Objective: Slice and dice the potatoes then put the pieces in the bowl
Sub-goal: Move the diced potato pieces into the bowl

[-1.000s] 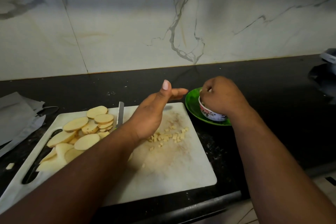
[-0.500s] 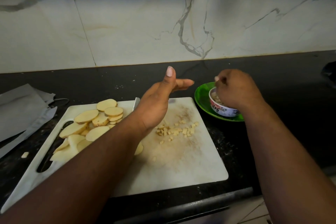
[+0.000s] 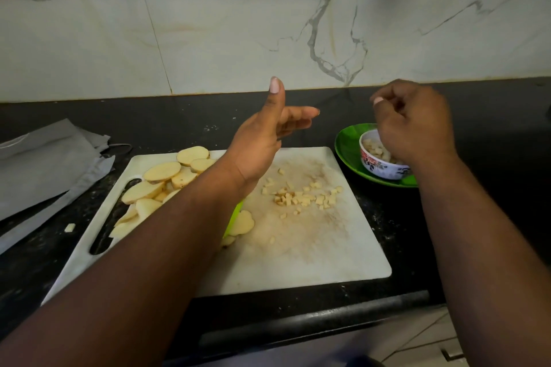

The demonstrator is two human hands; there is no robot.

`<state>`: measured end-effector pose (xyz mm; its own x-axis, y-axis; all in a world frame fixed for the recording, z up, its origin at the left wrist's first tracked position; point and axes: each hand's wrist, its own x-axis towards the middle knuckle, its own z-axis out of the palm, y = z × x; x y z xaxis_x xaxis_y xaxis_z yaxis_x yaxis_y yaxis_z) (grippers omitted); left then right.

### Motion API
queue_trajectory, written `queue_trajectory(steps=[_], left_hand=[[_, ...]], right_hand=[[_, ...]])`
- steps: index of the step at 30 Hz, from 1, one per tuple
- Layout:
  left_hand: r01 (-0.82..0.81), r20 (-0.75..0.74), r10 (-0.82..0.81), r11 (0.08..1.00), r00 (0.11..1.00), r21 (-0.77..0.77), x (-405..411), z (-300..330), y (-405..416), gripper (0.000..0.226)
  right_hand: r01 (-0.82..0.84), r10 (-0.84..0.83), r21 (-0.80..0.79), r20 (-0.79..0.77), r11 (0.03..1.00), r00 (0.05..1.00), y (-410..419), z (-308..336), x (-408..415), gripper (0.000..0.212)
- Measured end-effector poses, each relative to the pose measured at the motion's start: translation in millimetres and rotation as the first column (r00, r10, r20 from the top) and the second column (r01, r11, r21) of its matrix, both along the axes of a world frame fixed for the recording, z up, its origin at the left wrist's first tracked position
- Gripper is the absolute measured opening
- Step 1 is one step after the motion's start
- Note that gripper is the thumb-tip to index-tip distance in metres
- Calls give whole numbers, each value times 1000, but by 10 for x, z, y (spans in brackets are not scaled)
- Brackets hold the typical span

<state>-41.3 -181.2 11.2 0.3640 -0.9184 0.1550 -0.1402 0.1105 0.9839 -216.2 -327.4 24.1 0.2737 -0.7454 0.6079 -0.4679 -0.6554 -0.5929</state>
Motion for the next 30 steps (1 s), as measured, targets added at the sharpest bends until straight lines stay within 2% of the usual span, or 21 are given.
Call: queue_trajectory(steps=[2, 4, 6, 8, 10, 12, 14, 16, 18, 20, 23, 26, 27, 30], left_hand=[[-15, 0, 15, 1000, 1000, 9, 51, -8, -7, 92], [-33, -8, 33, 999, 999, 19, 111, -21, -23, 89], [-62, 4, 62, 997, 998, 53, 167, -35, -36, 85], [-67, 37, 63, 990, 997, 122, 224, -65, -53, 85], [-63, 63, 51, 977, 997, 203, 274, -90, -68, 86], [-71, 60, 58, 967, 997, 244, 292, -93, -81, 85], [-85, 62, 72, 966, 995, 242, 300, -94, -84, 83], [-107, 84, 91, 970, 992, 219, 295, -89, -86, 80], [-145, 93, 130, 974, 987, 177, 290, -86, -91, 77], [-169, 95, 157, 975, 983, 147, 281, -76, -97, 75], [-174, 85, 164, 976, 983, 132, 266, -81, -97, 73], [-175, 49, 170, 975, 984, 135, 265, -92, -99, 72], [-176, 39, 172, 975, 984, 134, 256, -94, -98, 73], [-177, 16, 176, 976, 984, 123, 260, -85, -92, 73]], right_hand=[[-80, 79, 7, 83, 997, 993, 147, 19, 44, 15], [-199, 198, 69, 18, 978, 980, 366, 18, 129, 17], [-270, 278, 67, -269, 961, 922, 571, -6, 229, 17], [-274, 230, 11, -578, 962, 783, 703, -38, 311, 12], [-233, 128, -36, -750, 972, 649, 760, -78, 372, 8], [-233, 111, -29, -818, 972, 565, 797, -133, 409, 5], [-316, 288, 116, -764, 942, 577, 834, -169, 443, 10], [-395, 486, 288, -602, 872, 633, 842, -173, 488, 20], [-419, 490, 258, -528, 870, 694, 776, -179, 550, 23], [-402, 443, 201, -540, 894, 716, 674, -204, 619, 22], [-441, 469, 209, -611, 873, 638, 640, -264, 732, 17], [-570, 599, 270, -599, 776, 532, 756, -268, 767, 15], [-591, 627, 284, -579, 755, 522, 772, -258, 745, 17], [-607, 636, 246, -499, 755, 588, 771, -240, 714, 14]])
